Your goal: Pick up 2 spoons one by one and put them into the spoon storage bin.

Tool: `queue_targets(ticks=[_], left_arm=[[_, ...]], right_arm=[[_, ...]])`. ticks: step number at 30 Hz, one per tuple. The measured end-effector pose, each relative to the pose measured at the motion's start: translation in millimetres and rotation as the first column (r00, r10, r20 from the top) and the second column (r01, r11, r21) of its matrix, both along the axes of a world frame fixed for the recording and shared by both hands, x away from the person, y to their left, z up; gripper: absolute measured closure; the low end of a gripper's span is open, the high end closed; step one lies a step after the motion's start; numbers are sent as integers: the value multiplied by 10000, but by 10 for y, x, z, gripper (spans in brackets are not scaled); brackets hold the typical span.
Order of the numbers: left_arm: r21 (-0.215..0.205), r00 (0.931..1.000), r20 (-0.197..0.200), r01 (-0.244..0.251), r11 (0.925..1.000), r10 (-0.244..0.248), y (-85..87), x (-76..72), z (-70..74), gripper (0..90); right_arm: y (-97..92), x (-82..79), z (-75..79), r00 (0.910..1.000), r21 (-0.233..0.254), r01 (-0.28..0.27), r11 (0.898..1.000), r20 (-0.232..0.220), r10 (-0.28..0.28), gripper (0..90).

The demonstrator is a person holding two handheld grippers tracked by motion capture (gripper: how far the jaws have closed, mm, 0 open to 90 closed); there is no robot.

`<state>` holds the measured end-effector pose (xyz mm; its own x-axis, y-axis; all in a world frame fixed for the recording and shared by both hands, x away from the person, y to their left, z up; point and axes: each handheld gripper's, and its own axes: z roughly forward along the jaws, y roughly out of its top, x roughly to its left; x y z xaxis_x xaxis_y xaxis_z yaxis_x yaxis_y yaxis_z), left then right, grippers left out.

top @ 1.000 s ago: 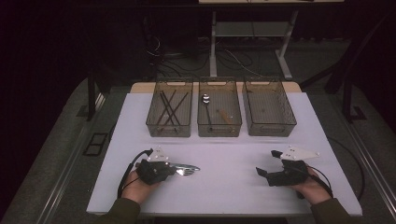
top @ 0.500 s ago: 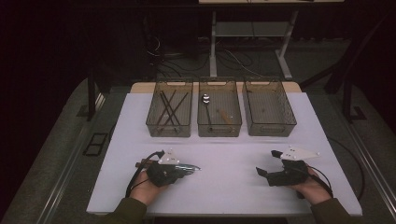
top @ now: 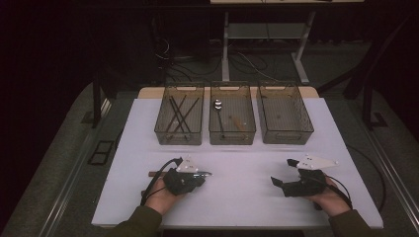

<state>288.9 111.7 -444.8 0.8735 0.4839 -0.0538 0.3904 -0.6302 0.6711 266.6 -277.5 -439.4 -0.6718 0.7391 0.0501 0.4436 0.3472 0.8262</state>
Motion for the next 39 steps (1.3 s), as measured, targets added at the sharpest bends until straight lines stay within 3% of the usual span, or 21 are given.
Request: queue_targets(ticks=[16, 22, 31, 39], left_arm=[[67, 9990, 196, -392, 9992, 390, -21, 213, -4, 896], [-136, 9990, 125, -430, 9990, 432, -10, 194, 20, 891], [-877, 9995, 80, -302, 9957, 310, 48, 116, 131, 734], [-1653, 9974, 72, -696, 9838, 718, 258, 29, 238, 529]], right_arm=[[-1, 3, -2, 10000, -22, 12, 10000, -7, -12, 110], [4, -5, 0, 10000, -66, -57, 10000, 6, 57, 110], [-3, 1, -3, 10000, -26, -52, 10000, -2, 52, 110], [-6, 2, -1, 10000, -23, -66, 10000, 6, 66, 110]])
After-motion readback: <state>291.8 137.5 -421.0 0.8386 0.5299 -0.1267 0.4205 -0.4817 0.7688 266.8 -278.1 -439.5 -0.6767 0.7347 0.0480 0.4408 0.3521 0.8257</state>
